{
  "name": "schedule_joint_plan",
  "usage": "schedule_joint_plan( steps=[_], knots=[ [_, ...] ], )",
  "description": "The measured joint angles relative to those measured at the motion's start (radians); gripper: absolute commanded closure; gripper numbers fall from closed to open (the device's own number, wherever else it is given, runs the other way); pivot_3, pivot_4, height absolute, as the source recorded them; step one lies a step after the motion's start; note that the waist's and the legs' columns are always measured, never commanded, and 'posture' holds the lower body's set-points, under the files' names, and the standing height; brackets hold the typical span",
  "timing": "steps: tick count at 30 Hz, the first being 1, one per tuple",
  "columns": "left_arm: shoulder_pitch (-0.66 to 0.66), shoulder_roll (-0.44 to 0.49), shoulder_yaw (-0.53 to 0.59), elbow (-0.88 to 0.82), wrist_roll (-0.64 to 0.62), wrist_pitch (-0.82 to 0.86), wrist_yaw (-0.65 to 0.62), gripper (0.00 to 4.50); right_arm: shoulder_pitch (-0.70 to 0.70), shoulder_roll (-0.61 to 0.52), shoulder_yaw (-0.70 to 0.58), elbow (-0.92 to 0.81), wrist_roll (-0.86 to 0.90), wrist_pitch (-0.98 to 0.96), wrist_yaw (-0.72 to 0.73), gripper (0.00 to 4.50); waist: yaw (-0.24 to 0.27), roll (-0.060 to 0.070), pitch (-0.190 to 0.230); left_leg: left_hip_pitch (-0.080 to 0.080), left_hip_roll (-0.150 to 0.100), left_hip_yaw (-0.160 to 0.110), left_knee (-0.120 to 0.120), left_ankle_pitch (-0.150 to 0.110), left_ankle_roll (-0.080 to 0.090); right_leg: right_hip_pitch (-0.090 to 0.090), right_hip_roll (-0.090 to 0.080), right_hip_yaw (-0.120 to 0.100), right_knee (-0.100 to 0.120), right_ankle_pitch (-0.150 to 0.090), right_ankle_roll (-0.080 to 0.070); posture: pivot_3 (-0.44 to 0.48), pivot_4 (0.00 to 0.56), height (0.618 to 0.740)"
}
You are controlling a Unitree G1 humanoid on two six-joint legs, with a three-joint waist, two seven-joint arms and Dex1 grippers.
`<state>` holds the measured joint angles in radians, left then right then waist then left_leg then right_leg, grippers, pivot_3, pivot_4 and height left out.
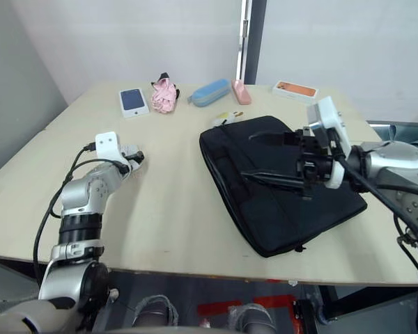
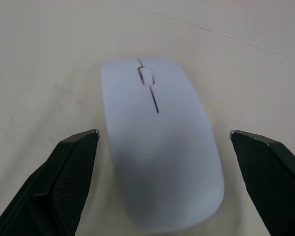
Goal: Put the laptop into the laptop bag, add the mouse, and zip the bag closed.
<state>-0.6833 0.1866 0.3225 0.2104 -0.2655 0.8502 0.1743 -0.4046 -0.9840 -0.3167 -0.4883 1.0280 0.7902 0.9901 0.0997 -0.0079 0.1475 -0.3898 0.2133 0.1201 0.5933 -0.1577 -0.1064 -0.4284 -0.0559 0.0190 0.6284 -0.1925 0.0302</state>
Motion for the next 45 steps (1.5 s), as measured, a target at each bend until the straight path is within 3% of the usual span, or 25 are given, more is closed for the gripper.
schedule_joint_plan(
  steps=[14,19,27,30,33,36,39,45],
  knots=[
    [-0.077,0.033,-0.010,0.245,0.036,-0.134,-0.025,0.03,0.003,-0.014,-0.028,-0.028,0.036,0.000,-0.036,0.00,-0.002,0.000,0.000,0.001,0.000,0.000,-0.001,-0.001,-0.002,0.000,0.000,0.000,0.000,0.000,0.000,0.000,0.150,0.740],
    [-0.091,0.064,-0.010,0.310,0.038,-0.177,-0.072,1.59,0.008,-0.015,-0.029,-0.030,0.043,0.000,-0.049,0.00,-0.001,0.000,0.000,0.002,0.000,0.000,-0.001,-0.005,-0.008,0.000,0.000,0.000,0.000,0.000,0.000,0.000,0.150,0.740],
    [-0.096,0.133,-0.033,0.325,0.033,-0.138,-0.198,1.66,0.019,-0.020,-0.038,-0.029,0.044,0.000,-0.057,0.00,-0.002,0.001,0.000,0.002,0.000,0.001,-0.004,-0.005,-0.009,0.001,0.000,0.000,-0.003,0.000,0.001,0.000,0.150,0.740],
    [-0.085,0.252,-0.085,0.287,-0.014,-0.099,-0.438,1.66,0.017,-0.024,-0.040,-0.029,0.046,0.002,-0.065,0.00,-0.006,0.000,0.001,-0.001,0.000,0.002,-0.008,-0.004,-0.010,-0.004,0.000,0.001,-0.005,0.000,0.001,0.000,0.150,0.740],
    [0.007,0.458,-0.216,0.114,-0.063,-0.159,-0.852,1.66,0.014,-0.024,-0.047,-0.021,0.046,0.010,-0.088,0.00,-0.008,0.000,0.001,-0.001,0.000,0.006,-0.018,-0.002,-0.015,-0.006,0.001,0.002,-0.012,0.000,0.001,0.000,0.150,0.740],
    [0.137,0.636,-0.316,-0.002,-0.077,-0.359,-1.258,1.66,0.014,-0.025,-0.067,-0.004,0.049,0.021,-0.107,0.00,-0.003,0.001,0.001,0.001,0.000,0.008,-0.027,-0.001,-0.013,-0.006,0.001,0.001,-0.016,-0.002,0.001,0.000,0.150,0.740],
    [0.168,0.659,-0.347,0.041,-0.084,-0.475,-1.466,1.66,0.021,-0.024,-0.082,0.002,0.072,0.036,-0.128,0.00,0.013,0.001,0.001,0.001,0.000,0.006,-0.028,0.000,-0.011,-0.006,0.001,-0.001,-0.016,-0.004,0.000,0.000,0.150,0.740],
    [0.040,0.600,-0.372,0.165,-0.084,-0.634,-1.650,1.66,0.030,-0.007,-0.074,-0.024,0.092,0.103,-0.290,0.00,0.020,0.001,0.001,0.005,0.000,0.009,-0.024,-0.003,-0.016,-0.004,0.000,0.003,-0.010,-0.004,0.000,0.000,0.150,0.740]
  ],
)
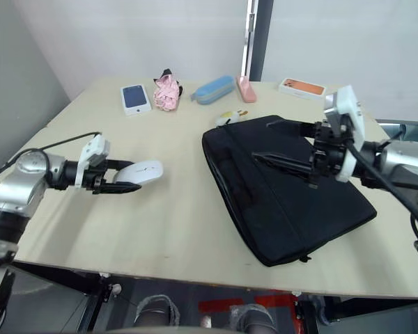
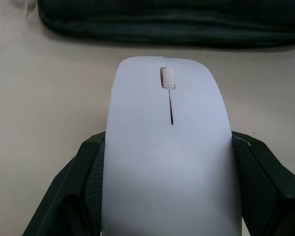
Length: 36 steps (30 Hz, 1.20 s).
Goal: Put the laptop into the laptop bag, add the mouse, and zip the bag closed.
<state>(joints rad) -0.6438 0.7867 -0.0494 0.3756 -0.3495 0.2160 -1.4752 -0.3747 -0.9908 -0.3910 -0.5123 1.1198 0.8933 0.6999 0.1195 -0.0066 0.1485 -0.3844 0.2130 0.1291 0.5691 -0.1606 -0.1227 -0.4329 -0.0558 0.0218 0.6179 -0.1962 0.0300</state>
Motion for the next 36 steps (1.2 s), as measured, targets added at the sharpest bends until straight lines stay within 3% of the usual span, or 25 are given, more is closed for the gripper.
schedule_joint_plan(
  steps=[6,9,13,17,35,36],
  knots=[
    [-0.018,-0.028,-0.110,0.070,0.039,-0.147,-0.090,1.66,-0.072,0.216,0.205,-0.058,0.039,0.127,-0.370,0.00,-0.032,0.001,-0.001,0.002,0.002,0.002,0.000,0.002,-0.006,-0.002,0.004,0.003,0.006,0.000,0.000,0.000,0.150,0.740],
    [-0.055,-0.045,-0.154,0.166,0.061,-0.209,-0.093,1.66,-0.135,0.372,0.355,-0.031,-0.097,0.188,-0.619,0.00,-0.030,0.001,0.000,0.001,0.002,0.000,0.000,0.004,-0.009,-0.004,0.004,0.002,0.008,0.000,-0.001,0.000,0.150,0.740],
    [-0.112,-0.049,-0.165,0.240,0.060,-0.224,-0.094,1.66,-0.148,0.477,0.487,-0.007,-0.253,0.220,-0.742,0.00,-0.016,0.001,-0.001,0.000,0.001,-0.001,0.000,0.004,-0.009,-0.003,0.003,0.001,0.006,0.000,0.000,0.000,0.150,0.740],
    [-0.135,-0.048,-0.182,0.262,0.059,-0.238,-0.094,1.66,-0.171,0.541,0.581,-0.006,-0.357,0.236,-0.760,0.00,-0.018,0.001,0.000,0.000,0.002,-0.001,-0.001,0.004,-0.009,-0.003,0.003,0.000,0.006,0.003,0.005,0.000,0.150,0.740],
    [-0.167,-0.019,-0.173,0.216,0.011,-0.126,-0.098,1.66,-0.234,0.489,0.904,0.102,-0.806,0.235,-0.634,0.00,-0.021,0.001,0.000,0.001,0.002,-0.003,0.000,0.004,-0.010,-0.001,0.003,0.000,0.008,0.006,0.011,0.000,0.150,0.740],
    [-0.167,-0.018,-0.168,0.216,0.011,-0.126,-0.098,1.66,-0.234,0.487,0.906,0.113,-0.821,0.229,-0.626,0.25,-0.021,0.001,0.000,0.001,0.002,-0.003,0.001,0.004,-0.010,-0.002,0.003,0.000,0.009,0.006,0.011,0.000,0.150,0.740]
  ],
)
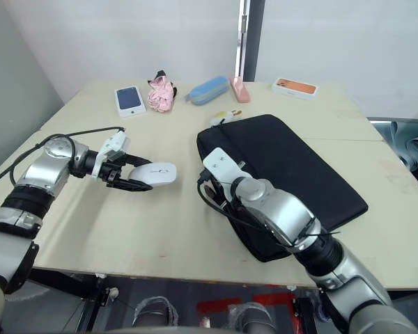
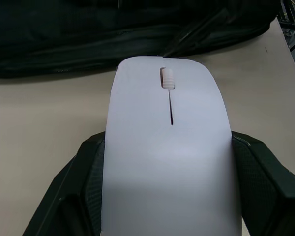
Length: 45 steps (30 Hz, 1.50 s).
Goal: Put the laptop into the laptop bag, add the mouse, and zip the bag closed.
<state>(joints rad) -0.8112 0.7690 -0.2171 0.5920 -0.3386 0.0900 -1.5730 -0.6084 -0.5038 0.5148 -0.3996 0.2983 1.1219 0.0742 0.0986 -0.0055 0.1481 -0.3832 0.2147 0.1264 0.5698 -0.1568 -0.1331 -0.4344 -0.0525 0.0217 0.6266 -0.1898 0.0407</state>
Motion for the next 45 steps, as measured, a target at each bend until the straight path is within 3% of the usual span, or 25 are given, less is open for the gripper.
schedule_joint_plan(
  steps=[10,13,17,23,29,33,38,45],
  knots=[
    [0.000,0.000,0.009,-0.002,0.012,0.003,0.000,1.66,0.033,-0.017,0.019,-0.001,-0.128,-0.054,0.091,3.51,0.002,0.000,0.000,0.000,0.000,-0.001,0.005,0.000,0.000,0.000,0.000,0.000,0.004,0.000,0.000,0.000,0.150,0.740],
    [0.000,-0.010,0.009,-0.009,0.020,0.004,0.000,1.66,0.039,-0.008,0.014,-0.001,-0.143,-0.050,0.113,4.45,0.003,0.000,0.000,0.000,0.000,-0.001,0.007,0.000,0.000,0.001,-0.001,0.000,0.005,-0.004,-0.007,0.000,0.150,0.740],
    [0.000,-0.015,0.009,-0.011,0.024,0.005,-0.001,1.66,0.049,0.032,-0.030,-0.003,-0.147,-0.026,0.127,4.48,0.002,0.000,0.000,0.000,0.000,-0.001,0.008,0.000,0.000,0.001,-0.001,0.001,0.006,-0.004,-0.008,0.000,0.150,0.740],
    [0.000,-0.047,0.009,-0.015,0.032,0.012,0.000,1.66,0.046,0.178,-0.242,-0.040,-0.059,0.107,0.155,4.48,-0.003,0.000,0.000,0.000,0.000,-0.001,0.008,0.000,0.000,0.000,0.000,0.000,0.007,-0.004,-0.008,0.000,0.150,0.740],
    [0.000,-0.092,0.009,-0.027,0.040,0.037,0.007,1.66,-0.122,0.246,-0.563,-0.098,0.086,0.302,0.218,4.48,-0.002,0.000,0.000,0.000,0.000,-0.002,0.008,0.000,0.000,0.001,0.000,0.000,0.007,-0.004,-0.008,0.000,0.150,0.740],
    [0.000,-0.125,0.011,-0.031,0.041,0.060,0.035,1.66,-0.173,0.243,-0.663,-0.103,0.140,0.400,0.246,4.48,0.001,0.001,0.000,0.000,0.000,-0.002,0.008,0.000,0.000,0.000,0.000,0.000,0.007,-0.003,-0.007,0.000,0.150,0.740],
    [-0.003,-0.225,0.013,-0.028,0.103,0.035,0.174,1.66,-0.220,0.213,-0.732,-0.095,0.174,0.445,0.268,4.48,0.006,0.001,0.000,0.000,0.000,-0.002,0.008,0.000,0.000,0.001,0.000,-0.001,0.007,-0.002,-0.005,0.000,0.150,0.740],
    [-0.003,-0.396,0.001,-0.038,0.160,0.041,0.373,1.66,-0.238,0.220,-0.735,-0.076,0.186,0.446,0.266,4.48,0.004,0.001,0.000,-0.001,0.000,-0.002,0.008,0.000,0.001,0.000,0.000,0.000,0.007,-0.001,-0.005,0.000,0.150,0.740]
  ],
)
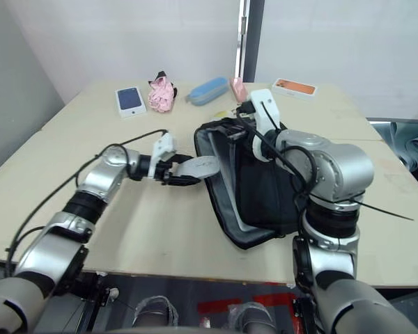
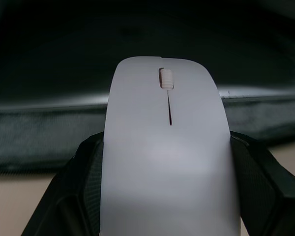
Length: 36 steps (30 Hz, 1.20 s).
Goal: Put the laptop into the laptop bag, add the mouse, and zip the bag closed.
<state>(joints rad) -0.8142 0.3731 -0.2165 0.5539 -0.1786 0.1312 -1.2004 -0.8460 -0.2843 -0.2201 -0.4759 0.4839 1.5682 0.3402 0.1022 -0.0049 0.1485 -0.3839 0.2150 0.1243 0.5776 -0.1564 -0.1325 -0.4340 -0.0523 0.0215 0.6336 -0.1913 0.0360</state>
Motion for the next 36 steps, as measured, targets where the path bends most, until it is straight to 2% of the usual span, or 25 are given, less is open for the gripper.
schedule_joint_plan(
  steps=[5,9,16,32,34,35,36],
  knots=[
    [-0.002,-0.073,0.000,0.008,0.027,0.019,0.093,1.66,0.000,0.008,0.000,0.000,0.000,0.000,-0.007,4.48,0.000,0.000,0.000,0.000,0.000,0.000,0.000,0.000,0.000,0.000,0.000,0.000,0.000,0.000,0.000,0.000,0.150,0.740],
    [-0.043,-0.144,0.001,0.088,0.039,0.017,0.156,1.66,0.000,0.013,0.003,0.000,0.000,0.000,-0.011,4.48,0.003,0.000,0.000,0.000,0.000,0.000,0.001,0.000,0.001,0.000,0.000,0.000,0.000,0.000,0.000,0.000,0.150,0.740],
    [-0.075,-0.231,0.002,0.206,0.056,-0.033,0.192,1.66,0.000,0.019,0.003,0.000,0.000,0.000,-0.023,4.48,0.003,0.000,0.000,0.000,0.000,0.000,0.001,0.000,0.001,0.000,0.000,0.001,0.000,0.000,0.000,0.000,0.150,0.740],
    [-0.170,-0.335,0.053,0.459,0.078,-0.209,0.251,1.66,0.000,0.029,0.002,-0.001,0.000,0.000,-0.045,4.48,0.006,0.000,0.000,0.000,-0.001,0.000,0.001,0.001,0.001,0.001,-0.001,0.001,0.000,0.002,0.003,0.000,0.150,0.740],
    [-0.178,-0.343,0.060,0.472,0.076,-0.210,0.249,0.63,0.000,0.033,0.002,-0.001,0.000,0.000,-0.046,4.50,0.005,0.000,0.000,0.000,-0.001,0.000,0.001,0.001,0.001,0.001,-0.001,0.001,0.000,0.002,0.003,0.000,0.150,0.740],
    [-0.177,-0.345,0.060,0.472,0.076,-0.210,0.239,0.24,0.000,0.033,0.002,-0.001,0.000,0.000,-0.046,4.50,0.004,0.000,0.000,0.000,-0.001,0.000,0.001,0.001,0.001,0.000,-0.001,0.001,0.000,0.002,0.003,0.000,0.150,0.740],
    [-0.177,-0.345,0.060,0.472,0.076,-0.210,0.230,0.03,0.000,0.033,0.002,-0.001,0.000,0.000,-0.046,4.50,0.004,0.000,0.000,0.000,-0.001,0.000,0.001,0.001,0.001,0.000,-0.001,0.001,0.000,0.002,0.003,0.000,0.150,0.740]
  ],
)
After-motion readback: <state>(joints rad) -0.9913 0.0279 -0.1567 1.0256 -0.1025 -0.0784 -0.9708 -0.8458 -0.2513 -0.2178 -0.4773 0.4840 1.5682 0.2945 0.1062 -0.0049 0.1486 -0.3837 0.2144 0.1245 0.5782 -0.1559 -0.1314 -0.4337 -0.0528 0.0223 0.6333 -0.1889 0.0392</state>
